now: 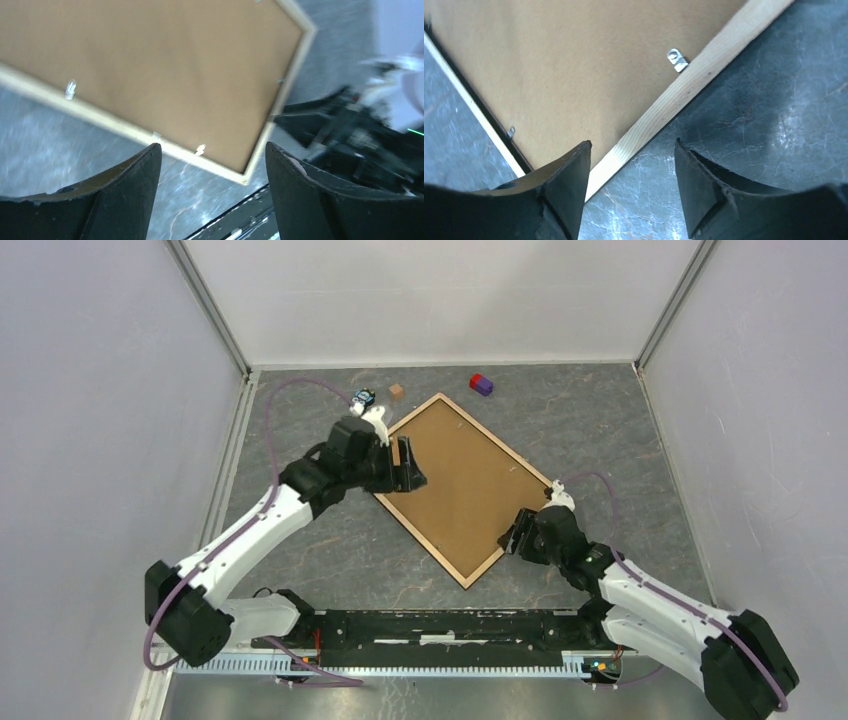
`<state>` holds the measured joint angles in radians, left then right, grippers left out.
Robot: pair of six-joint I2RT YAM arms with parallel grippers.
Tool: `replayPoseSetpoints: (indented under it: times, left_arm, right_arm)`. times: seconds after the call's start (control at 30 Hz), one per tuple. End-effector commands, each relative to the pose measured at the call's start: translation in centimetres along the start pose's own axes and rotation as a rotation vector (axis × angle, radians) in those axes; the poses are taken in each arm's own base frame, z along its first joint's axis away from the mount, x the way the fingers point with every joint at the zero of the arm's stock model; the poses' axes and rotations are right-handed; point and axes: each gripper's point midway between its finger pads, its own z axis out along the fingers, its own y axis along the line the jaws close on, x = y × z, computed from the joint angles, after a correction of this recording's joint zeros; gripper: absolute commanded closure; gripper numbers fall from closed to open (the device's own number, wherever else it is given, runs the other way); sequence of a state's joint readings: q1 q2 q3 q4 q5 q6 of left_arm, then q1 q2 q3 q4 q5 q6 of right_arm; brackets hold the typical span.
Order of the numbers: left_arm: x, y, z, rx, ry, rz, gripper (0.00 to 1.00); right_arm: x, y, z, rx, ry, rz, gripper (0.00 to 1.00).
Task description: Put the photo into the frame
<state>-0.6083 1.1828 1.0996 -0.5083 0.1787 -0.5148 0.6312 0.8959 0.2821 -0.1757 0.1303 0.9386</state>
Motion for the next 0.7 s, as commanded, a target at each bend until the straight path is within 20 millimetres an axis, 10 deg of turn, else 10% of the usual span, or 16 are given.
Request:
replayPoseSetpoints:
  times: [0.0, 0.13, 0.67]
  left_arm:
    - [7.1, 7.8, 2.5, -0.368, 0.125, -0.304, 0.19]
    - [10.7, 10.0, 3.6, -0.456, 0.127, -0.482, 0.19]
    - [14.9, 12.0, 9.1, -0.645, 0.192, -0.78, 0.25]
  right_arm:
    - [-1.1, 1.3, -1.0, -0.116, -0.06, -0.198, 0.28]
    - [-2.5, 0.8, -1.6, -0.098, -0.131, -0.286, 0.17]
    - [-3.3, -1.2, -1.4, -0.012, -0.161, -0.454, 0.14]
